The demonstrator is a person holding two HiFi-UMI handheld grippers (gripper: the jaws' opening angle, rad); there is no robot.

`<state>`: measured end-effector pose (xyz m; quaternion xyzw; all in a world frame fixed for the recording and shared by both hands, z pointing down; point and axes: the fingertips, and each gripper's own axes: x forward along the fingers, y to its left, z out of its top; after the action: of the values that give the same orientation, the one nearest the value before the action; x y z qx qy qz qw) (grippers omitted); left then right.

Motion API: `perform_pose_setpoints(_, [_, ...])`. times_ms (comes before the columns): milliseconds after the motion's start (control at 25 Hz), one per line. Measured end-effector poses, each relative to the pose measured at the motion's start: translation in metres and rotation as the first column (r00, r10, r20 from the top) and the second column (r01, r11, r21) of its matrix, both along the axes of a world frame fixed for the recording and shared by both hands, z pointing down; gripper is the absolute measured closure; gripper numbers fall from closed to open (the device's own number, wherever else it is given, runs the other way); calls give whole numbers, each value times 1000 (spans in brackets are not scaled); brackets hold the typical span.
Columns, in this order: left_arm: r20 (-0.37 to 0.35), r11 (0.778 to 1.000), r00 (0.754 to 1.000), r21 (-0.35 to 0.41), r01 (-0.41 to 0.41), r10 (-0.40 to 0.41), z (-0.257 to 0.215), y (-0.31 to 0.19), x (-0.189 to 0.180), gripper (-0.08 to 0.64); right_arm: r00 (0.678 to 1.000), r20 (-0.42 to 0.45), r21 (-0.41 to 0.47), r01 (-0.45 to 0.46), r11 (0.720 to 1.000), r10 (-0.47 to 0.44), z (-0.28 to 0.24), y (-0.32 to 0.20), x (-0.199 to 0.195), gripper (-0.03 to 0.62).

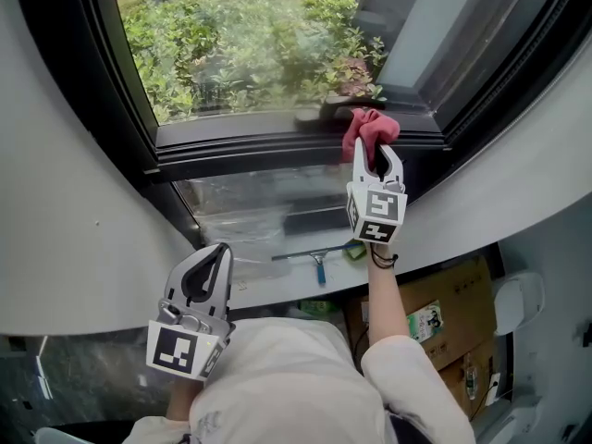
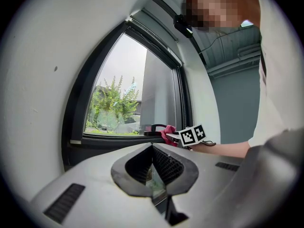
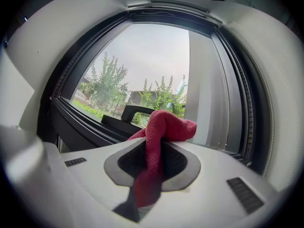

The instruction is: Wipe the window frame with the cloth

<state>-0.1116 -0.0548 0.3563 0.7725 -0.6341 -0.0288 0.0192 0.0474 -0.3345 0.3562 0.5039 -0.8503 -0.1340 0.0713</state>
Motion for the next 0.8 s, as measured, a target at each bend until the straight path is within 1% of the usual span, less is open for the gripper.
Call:
perform_pose_setpoints(320, [4,1000,1000,4,-26,26,-3,-4,7,551,1000,0,6,5,1000,-5,0,5,-10,517])
perform_pose_setpoints(800, [7,1000,1000,-3,-16,16,0,4,1,552,1000,2,9,20,1000,-20,-1,14,-26,516])
